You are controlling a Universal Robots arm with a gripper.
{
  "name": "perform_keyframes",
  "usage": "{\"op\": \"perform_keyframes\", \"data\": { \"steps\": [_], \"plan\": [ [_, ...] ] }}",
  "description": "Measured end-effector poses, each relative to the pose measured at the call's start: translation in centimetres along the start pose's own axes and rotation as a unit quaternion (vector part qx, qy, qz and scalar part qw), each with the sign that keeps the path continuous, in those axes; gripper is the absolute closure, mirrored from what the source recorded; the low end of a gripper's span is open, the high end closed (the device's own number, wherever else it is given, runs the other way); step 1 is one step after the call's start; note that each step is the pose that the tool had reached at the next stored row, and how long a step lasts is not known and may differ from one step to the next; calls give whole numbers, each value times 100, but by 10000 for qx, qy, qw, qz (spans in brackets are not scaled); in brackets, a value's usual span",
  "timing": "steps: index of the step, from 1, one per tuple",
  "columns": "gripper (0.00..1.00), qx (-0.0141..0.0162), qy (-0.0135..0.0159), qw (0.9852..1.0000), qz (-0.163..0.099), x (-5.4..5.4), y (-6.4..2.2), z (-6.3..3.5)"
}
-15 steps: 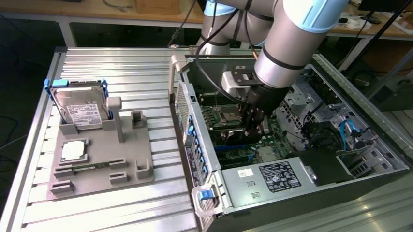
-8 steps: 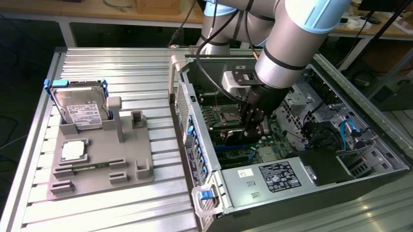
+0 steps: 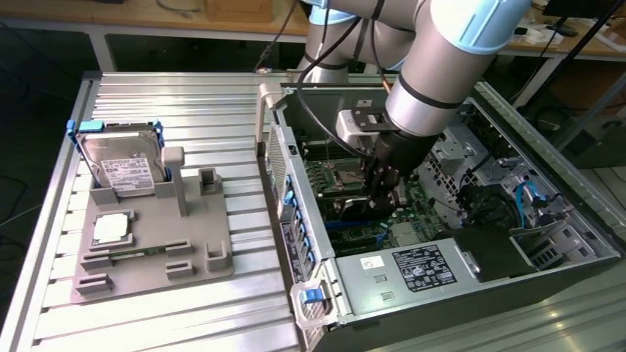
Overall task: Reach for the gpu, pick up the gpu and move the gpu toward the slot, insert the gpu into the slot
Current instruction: 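Insert the gpu into the slot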
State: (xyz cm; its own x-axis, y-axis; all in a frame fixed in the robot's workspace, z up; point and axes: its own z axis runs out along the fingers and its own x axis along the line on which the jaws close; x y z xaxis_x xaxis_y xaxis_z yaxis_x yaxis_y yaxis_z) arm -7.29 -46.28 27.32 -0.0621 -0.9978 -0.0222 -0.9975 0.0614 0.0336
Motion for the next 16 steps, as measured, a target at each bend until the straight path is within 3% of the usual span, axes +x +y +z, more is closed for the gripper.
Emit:
{"op": "perform_keyframes", "data": {
  "steps": [7,11,16],
  "plan": [
    [73,2,9,10000,1,-4,1,21],
    [73,38,44,10000,1,-20,3,-9],
    [73,67,48,10000,1,-26,4,-13]
  ]
}}
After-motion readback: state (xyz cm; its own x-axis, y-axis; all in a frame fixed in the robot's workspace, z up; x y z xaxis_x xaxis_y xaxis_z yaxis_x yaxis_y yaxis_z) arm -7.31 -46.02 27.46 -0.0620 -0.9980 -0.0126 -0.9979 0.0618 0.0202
